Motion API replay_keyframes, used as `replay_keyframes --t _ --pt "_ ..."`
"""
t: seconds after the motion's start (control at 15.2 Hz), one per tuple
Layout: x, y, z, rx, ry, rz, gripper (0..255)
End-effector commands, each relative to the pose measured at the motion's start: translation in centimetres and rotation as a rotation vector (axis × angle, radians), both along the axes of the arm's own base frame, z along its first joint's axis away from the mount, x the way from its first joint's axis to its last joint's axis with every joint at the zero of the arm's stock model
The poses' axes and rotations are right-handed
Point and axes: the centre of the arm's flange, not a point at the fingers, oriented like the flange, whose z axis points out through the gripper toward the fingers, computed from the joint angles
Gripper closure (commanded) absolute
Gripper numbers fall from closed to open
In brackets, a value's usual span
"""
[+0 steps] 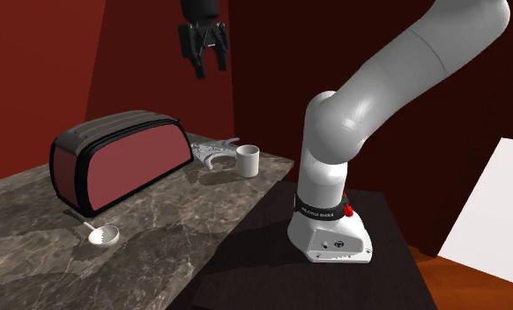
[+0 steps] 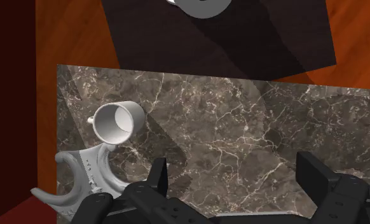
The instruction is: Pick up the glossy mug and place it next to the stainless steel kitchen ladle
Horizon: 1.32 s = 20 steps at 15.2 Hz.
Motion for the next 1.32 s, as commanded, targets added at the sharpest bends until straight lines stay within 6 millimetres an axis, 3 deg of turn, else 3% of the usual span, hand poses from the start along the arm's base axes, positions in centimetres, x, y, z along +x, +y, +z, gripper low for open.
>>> replay_keyframes --t 0.0,1.25 --pt "0.0 0.0 0.0 0.0 0.0 0.0 0" --pt "-1.5 -13.2 -21.3 0.009 -0.038 -0.002 0"
